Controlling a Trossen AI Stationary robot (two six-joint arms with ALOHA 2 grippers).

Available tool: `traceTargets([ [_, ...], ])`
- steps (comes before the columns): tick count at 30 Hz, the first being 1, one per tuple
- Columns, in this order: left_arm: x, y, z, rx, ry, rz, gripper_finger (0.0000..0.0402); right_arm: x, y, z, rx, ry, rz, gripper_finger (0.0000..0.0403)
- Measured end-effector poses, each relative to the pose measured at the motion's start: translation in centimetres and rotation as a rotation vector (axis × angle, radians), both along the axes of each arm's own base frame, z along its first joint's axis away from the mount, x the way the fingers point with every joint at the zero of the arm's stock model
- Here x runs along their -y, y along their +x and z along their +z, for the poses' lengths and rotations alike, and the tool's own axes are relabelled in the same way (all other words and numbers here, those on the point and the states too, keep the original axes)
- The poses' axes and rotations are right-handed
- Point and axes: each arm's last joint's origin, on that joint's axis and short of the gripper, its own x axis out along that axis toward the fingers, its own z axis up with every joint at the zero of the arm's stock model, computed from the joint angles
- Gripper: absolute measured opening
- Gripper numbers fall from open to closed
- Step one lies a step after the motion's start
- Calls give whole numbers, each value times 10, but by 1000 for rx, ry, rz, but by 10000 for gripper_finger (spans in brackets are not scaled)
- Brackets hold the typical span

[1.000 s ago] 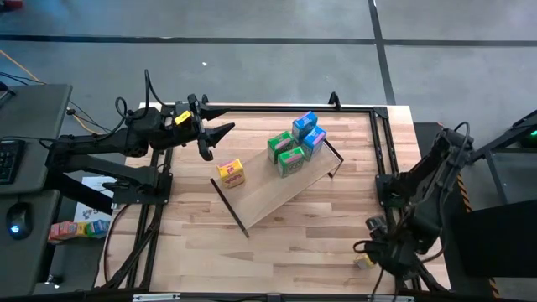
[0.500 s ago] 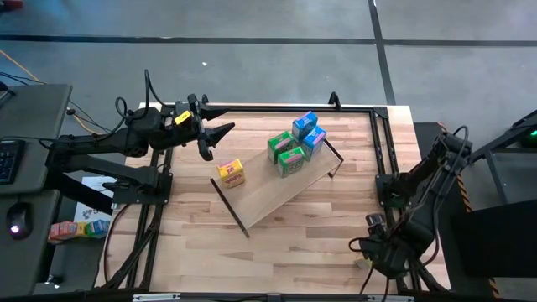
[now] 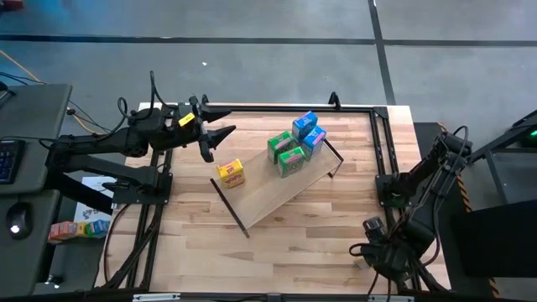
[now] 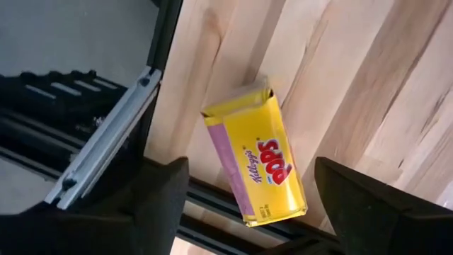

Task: Stack cereal on shelf
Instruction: Put the yellow cereal box on the shelf aligned with the other yellow cereal box

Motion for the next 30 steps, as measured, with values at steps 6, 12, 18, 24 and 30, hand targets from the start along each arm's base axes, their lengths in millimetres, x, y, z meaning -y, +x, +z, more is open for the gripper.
traceTargets([
  [6, 0, 0, 0, 0, 0, 0, 236, -9, 0, -11, -12, -37, 80, 294],
  [12, 0, 0, 0, 1, 1, 0, 236, -18, 4, -40, -44, -75, 98, 293],
  [18, 0, 0, 0, 1, 1, 0, 236, -16, 8, -56, 0, -103, 55, 271],
  [24, 0, 0, 0, 0, 3, 0, 236, -15, 7, -54, 6, -94, 52, 194],
  [30, 0, 0, 0, -7, 24, 2, 236, 1, 3, -32, 24, -42, -32, 123],
])
